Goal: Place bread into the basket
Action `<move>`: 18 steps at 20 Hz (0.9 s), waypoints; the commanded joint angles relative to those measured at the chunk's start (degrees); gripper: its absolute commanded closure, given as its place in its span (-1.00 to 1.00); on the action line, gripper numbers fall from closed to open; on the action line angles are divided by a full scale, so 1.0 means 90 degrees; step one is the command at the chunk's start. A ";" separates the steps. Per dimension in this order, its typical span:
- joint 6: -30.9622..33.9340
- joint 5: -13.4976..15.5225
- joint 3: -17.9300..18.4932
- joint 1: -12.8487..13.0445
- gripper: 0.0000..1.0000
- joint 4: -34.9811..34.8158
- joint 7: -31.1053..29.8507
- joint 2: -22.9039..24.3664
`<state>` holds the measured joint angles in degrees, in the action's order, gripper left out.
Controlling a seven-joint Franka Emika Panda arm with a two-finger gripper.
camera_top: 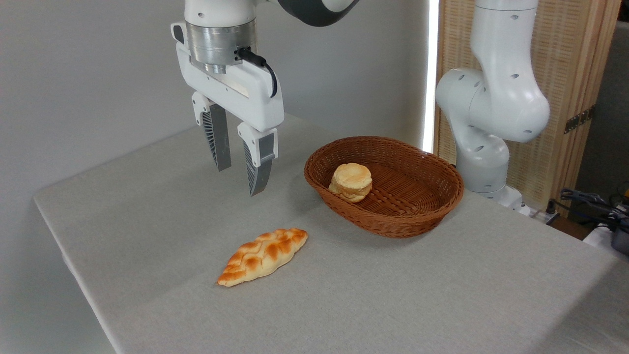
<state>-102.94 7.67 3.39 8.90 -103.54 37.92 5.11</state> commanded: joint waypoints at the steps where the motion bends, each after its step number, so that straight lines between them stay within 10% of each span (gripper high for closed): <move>1: 0.0120 -0.0002 0.0033 0.0047 -1.00 0.0088 -0.0053 -0.0020; 18: 0.0032 -0.0002 0.0024 0.0066 -1.00 0.0039 -0.0033 -0.0001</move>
<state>-102.94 7.67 3.37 9.13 -103.59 37.92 5.10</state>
